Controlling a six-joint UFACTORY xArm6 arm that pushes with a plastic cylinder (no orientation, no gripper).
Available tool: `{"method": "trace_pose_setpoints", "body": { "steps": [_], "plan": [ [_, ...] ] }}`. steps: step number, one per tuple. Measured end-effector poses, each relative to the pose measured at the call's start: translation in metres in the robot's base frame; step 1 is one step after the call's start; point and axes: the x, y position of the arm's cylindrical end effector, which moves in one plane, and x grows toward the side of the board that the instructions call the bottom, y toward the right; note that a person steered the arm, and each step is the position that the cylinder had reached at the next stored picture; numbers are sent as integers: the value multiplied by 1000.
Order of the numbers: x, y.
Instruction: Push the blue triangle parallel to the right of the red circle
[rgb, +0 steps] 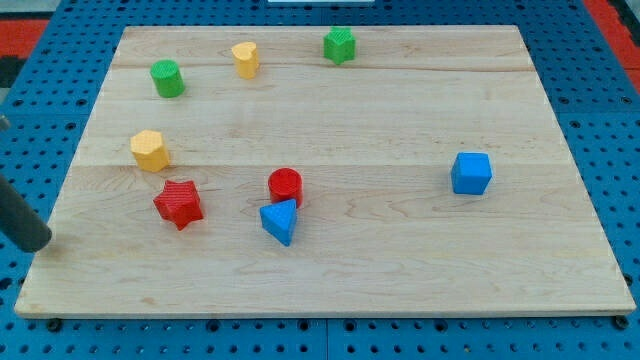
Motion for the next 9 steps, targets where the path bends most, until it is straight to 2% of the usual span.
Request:
{"method": "trace_pose_setpoints", "body": {
  "steps": [1, 2, 4, 5, 6, 8, 9],
  "plan": [
    [-13, 5],
    [-19, 46],
    [-16, 175],
    [-15, 222],
    [-9, 234],
    [-9, 303],
    [-30, 313]
  ]
}}
